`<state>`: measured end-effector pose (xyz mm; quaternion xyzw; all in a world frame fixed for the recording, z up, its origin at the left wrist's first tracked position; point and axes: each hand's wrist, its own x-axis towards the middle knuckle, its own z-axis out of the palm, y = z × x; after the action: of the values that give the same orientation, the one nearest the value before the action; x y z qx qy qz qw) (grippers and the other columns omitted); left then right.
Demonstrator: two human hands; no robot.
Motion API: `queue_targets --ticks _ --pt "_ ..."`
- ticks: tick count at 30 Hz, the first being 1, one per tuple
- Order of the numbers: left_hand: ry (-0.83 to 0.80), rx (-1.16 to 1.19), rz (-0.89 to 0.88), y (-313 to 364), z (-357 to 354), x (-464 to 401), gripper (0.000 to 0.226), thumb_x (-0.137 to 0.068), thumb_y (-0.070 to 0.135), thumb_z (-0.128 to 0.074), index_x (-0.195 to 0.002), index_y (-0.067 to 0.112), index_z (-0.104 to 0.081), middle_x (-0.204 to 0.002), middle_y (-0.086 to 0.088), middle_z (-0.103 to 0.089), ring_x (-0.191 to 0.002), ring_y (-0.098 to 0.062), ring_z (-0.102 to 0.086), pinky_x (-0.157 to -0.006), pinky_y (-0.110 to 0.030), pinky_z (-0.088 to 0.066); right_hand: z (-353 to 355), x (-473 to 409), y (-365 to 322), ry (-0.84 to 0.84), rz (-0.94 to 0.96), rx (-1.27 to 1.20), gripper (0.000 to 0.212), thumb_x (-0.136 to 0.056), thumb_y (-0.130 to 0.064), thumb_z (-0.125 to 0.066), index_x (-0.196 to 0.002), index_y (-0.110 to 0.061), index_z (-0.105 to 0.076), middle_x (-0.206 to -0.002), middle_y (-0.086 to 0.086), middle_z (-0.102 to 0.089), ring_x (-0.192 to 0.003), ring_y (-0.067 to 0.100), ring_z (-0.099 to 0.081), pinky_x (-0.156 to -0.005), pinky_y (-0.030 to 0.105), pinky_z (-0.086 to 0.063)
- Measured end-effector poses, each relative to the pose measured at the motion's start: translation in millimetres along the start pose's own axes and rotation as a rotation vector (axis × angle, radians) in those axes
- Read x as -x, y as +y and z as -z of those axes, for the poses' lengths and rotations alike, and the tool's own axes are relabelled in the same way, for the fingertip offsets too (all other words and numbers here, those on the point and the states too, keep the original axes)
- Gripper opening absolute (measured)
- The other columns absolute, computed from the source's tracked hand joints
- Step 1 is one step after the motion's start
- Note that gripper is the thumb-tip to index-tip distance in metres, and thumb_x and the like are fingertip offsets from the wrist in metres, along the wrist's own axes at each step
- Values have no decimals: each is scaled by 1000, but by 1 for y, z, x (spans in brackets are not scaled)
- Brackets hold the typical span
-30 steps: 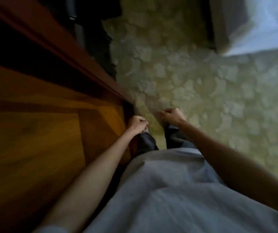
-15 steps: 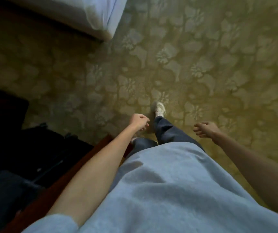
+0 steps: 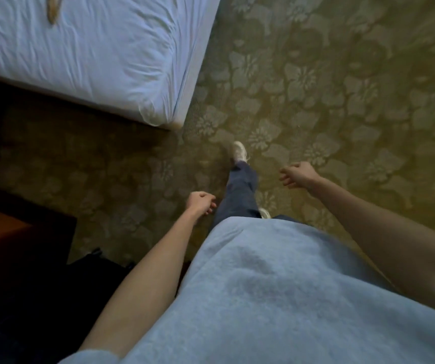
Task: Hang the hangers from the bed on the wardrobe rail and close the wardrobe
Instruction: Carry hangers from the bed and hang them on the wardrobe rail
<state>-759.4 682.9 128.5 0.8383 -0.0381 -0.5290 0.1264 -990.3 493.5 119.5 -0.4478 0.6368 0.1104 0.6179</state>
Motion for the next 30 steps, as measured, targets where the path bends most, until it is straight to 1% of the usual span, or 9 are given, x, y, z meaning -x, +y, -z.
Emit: queue_targets --ticks 5,8,10,12,14,20,24,28,30 --pt "6 76 135 41 30 -57 15 -96 12 -62 -88 4 -73 -67 -3 -67 -49 -11 -54 -44 -19 -44 9 -66 -155 -61 167 48 21 -100 -19 -57 -110 -6 -69 -83 5 -70 -65 13 -62 -62 26 -52" --pt "20 120 179 85 53 -86 23 -95 6 -63 -72 6 -67 -63 -4 -62 -35 -4 -52 -36 -15 -40 30 -107 -221 -22 138 103 23 -101 -18 -55 -113 -3 -68 -88 8 -70 -64 14 -61 -61 26 -52" --pt "1 98 175 126 70 -100 30 -93 3 -62 -64 6 -62 -62 -6 -59 -38 -4 -53 -33 -12 -36 50 -125 -255 11 82 145 23 -101 -17 -54 -113 -2 -68 -88 10 -70 -62 14 -60 -58 26 -50" --pt "-14 101 156 181 87 -121 32 -93 1 -61 -61 6 -61 -62 -7 -59 -49 -12 -52 -35 -15 -38 74 -144 -287 36 42 181 24 -101 -17 -55 -112 -1 -69 -84 8 -69 -59 14 -58 -55 25 -49" --pt "-33 113 131 239 98 -142 29 -92 3 -61 -64 6 -64 -64 -9 -62 -50 -16 -50 -40 -22 -40 98 -160 -308 59 18 205 25 -100 -17 -57 -111 2 -70 -80 7 -69 -57 14 -57 -54 24 -49" --pt "-127 42 -112 452 112 -198 17 -96 16 -62 -91 6 -75 -71 -3 -71 -54 -11 -59 -49 -22 -46 180 -197 -356 152 -91 170 22 -100 -15 -54 -105 0 -70 -86 13 -71 -64 20 -60 -56 27 -51" --pt "-169 -5 -242 587 106 -234 15 -98 17 -60 -90 12 -72 -78 -3 -72 -61 -11 -62 -52 -21 -48 232 -238 -378 182 -204 106 21 -99 -13 -53 -107 -1 -68 -81 12 -70 -59 20 -57 -54 28 -49" --pt "-158 -43 -270 710 106 -271 16 -100 17 -60 -94 10 -72 -77 -3 -70 -58 -11 -59 -50 -19 -47 284 -293 -429 180 -275 84 24 -97 -9 -53 -104 8 -70 -66 8 -61 -52 18 -50 -44 24 -42" --pt "-150 -62 -244 754 112 -286 16 -100 18 -60 -94 10 -72 -78 -3 -71 -59 -11 -60 -51 -20 -48 307 -310 -467 171 -279 92 20 -98 -7 -53 -97 4 -69 -62 8 -57 -51 17 -48 -38 20 -39"
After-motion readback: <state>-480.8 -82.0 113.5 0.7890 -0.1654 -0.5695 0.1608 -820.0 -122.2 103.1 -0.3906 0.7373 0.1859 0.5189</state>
